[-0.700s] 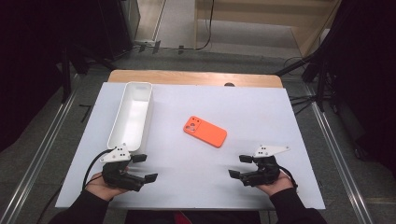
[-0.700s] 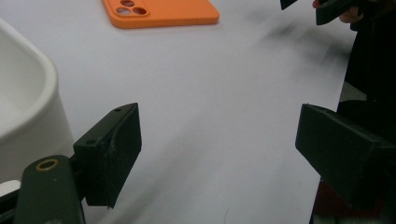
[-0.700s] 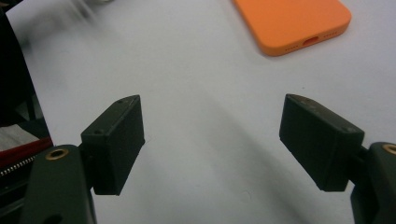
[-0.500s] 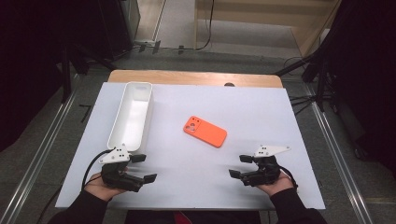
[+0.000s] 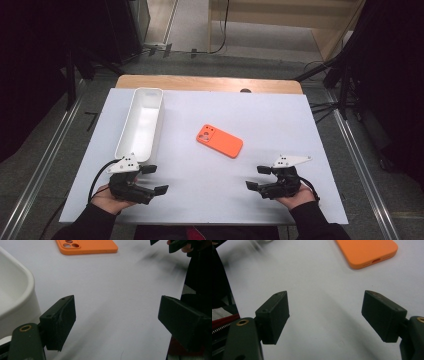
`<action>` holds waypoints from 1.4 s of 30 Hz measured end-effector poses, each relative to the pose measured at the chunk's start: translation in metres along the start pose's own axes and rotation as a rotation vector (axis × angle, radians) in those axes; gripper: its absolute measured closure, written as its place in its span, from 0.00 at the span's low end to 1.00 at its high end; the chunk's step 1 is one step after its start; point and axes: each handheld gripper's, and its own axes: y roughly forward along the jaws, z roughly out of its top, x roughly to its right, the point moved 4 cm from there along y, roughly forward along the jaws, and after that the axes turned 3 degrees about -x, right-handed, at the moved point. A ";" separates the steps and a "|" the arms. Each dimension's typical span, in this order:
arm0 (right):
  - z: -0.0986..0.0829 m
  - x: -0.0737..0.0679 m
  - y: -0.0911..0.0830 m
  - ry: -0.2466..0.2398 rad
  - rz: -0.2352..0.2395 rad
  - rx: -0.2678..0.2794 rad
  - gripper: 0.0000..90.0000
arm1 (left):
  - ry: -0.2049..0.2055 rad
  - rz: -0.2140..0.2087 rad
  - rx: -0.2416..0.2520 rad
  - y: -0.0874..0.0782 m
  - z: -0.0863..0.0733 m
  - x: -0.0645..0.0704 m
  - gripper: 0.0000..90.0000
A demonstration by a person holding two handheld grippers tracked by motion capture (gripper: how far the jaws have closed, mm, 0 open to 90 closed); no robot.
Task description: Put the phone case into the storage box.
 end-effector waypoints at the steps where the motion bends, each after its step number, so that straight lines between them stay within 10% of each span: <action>1: 0.000 0.000 0.000 0.000 0.000 0.000 0.23 | -0.003 -0.001 0.001 0.000 0.000 0.000 0.17; 33: 0.015 0.020 0.004 0.016 -0.007 0.007 0.17 | -0.005 0.019 -0.004 -0.002 -0.003 0.001 0.23; 42: 0.020 0.027 0.005 0.015 -0.018 0.000 0.00 | -0.013 0.013 -0.010 0.000 -0.003 -0.001 0.23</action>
